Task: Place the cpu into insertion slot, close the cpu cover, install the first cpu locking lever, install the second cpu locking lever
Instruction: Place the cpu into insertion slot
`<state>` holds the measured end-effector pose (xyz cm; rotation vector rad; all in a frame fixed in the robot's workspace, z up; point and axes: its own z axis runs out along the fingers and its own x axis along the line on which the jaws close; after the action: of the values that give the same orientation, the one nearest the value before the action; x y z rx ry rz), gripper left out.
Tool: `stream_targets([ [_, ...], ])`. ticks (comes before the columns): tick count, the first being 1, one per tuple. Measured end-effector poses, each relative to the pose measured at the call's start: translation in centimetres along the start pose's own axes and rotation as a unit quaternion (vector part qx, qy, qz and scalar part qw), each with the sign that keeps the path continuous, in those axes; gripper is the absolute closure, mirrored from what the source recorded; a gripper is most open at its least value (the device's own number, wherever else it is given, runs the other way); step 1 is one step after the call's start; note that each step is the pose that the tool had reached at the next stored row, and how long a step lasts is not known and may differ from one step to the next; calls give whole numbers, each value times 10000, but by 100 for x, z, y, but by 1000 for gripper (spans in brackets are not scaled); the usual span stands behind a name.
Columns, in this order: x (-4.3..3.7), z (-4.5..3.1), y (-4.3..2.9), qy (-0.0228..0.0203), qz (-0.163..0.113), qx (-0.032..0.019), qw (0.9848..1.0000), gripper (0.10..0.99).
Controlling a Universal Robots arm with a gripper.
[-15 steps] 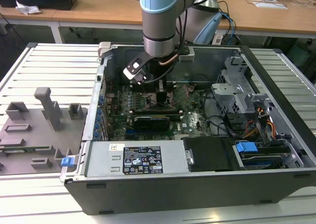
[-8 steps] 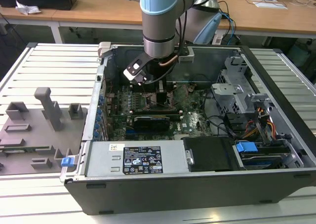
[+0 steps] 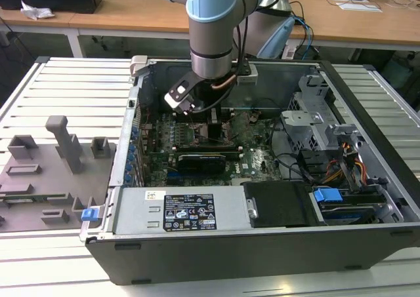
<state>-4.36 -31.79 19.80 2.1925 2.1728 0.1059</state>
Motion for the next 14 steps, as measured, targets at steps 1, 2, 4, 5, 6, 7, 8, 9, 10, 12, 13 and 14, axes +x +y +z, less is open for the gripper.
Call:
stream_targets([
  [1,-1,0,0,0,1,0,10000,475],
  [2,-2,-1,0,-1,0,1,10000,475],
  [4,-2,-1,0,-1,1,1,10000,475],
  [5,-2,-1,0,-1,1,1,10000,475],
  [6,-3,-3,0,-2,1,1,10000,475],
  [7,-3,-7,0,-2,1,1,10000,475],
  [8,-2,-15,1,-2,1,1,10000,475],
  [9,-1,-23,2,-1,0,1,10000,475],
  [10,-1,-40,4,-2,1,1,10000,475],
  [12,0,-82,7,-1,2,8,10000,486],
  [13,0,-91,8,-1,2,11,10000,486],
  [14,0,-105,10,-1,2,16,10000,553],
])
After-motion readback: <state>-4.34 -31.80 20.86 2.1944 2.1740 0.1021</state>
